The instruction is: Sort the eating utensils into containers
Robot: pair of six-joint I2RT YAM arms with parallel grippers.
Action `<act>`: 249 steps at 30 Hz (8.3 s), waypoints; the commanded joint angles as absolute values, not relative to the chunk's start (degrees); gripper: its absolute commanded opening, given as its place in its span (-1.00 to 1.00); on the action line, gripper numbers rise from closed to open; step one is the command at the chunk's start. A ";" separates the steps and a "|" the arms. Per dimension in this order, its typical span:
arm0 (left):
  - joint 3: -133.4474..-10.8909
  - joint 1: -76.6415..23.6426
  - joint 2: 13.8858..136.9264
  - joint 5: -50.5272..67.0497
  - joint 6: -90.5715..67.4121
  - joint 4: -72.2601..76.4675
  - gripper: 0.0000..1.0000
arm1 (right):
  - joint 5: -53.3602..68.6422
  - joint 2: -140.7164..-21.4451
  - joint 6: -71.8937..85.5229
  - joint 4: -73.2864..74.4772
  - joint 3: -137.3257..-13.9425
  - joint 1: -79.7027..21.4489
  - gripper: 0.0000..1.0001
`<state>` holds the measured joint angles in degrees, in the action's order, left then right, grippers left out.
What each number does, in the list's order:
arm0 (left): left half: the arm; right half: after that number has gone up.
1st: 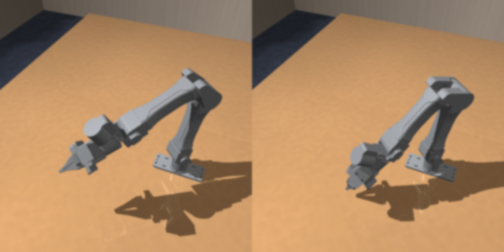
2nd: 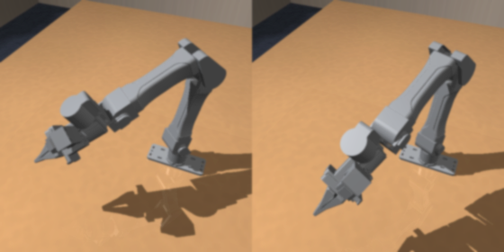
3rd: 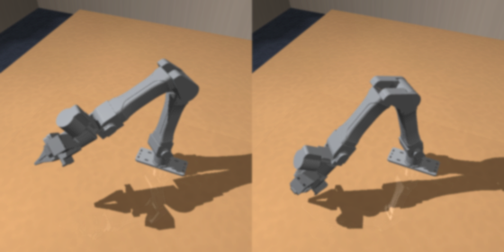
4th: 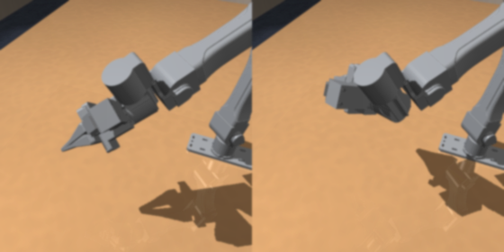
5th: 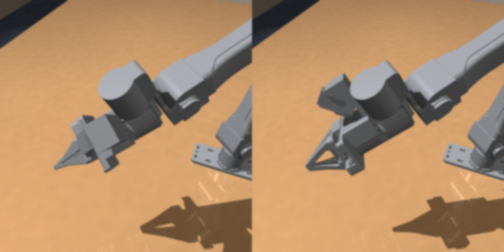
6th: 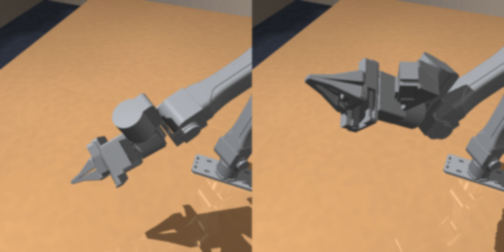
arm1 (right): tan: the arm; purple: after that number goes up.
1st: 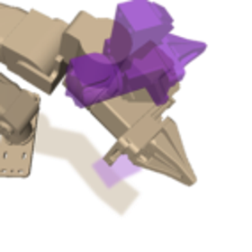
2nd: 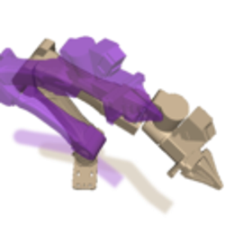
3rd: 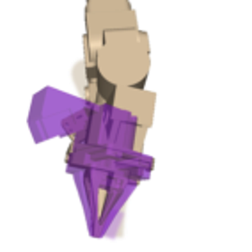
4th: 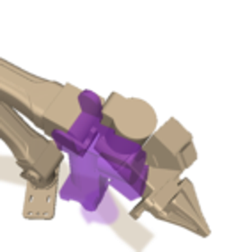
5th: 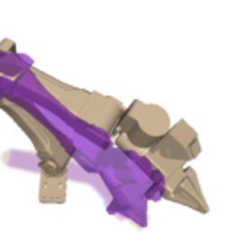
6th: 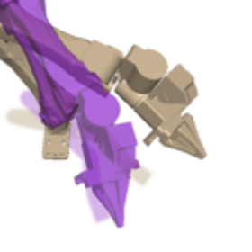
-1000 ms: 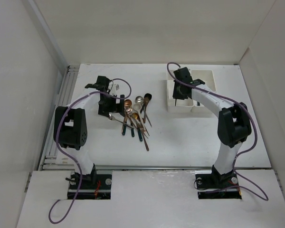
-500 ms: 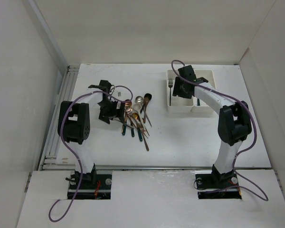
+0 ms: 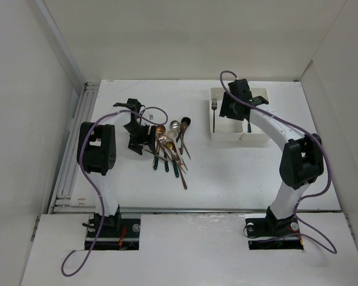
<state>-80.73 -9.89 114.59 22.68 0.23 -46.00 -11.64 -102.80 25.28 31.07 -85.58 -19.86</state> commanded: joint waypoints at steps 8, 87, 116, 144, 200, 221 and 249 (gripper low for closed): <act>-81.29 -10.11 122.42 19.71 1.23 -41.92 -0.10 | -14.94 -98.00 24.96 30.76 -84.20 -20.04 0.18; -95.88 -6.24 123.67 22.49 3.96 -46.66 -1.00 | -19.78 -86.04 22.32 30.15 -74.09 -19.51 0.18; -111.97 -10.71 101.35 34.51 -7.19 -31.47 -1.00 | 12.62 -87.35 18.18 4.17 -85.07 -38.32 0.85; -102.30 -14.33 95.98 39.94 -6.78 -29.17 0.66 | 3.98 -100.47 24.35 3.60 -91.94 -38.95 -1.00; -85.87 -18.72 116.37 0.18 -2.37 -40.08 -0.42 | -10.46 -101.51 20.57 31.11 -85.34 -18.54 0.06; -94.47 -18.19 106.35 7.73 -0.09 -48.25 -1.00 | -10.46 -100.99 20.04 31.11 -85.34 -18.54 0.06; -80.33 -20.04 114.17 7.11 4.31 -45.62 -0.47 | -10.46 -99.93 19.51 30.59 -83.67 -18.54 0.06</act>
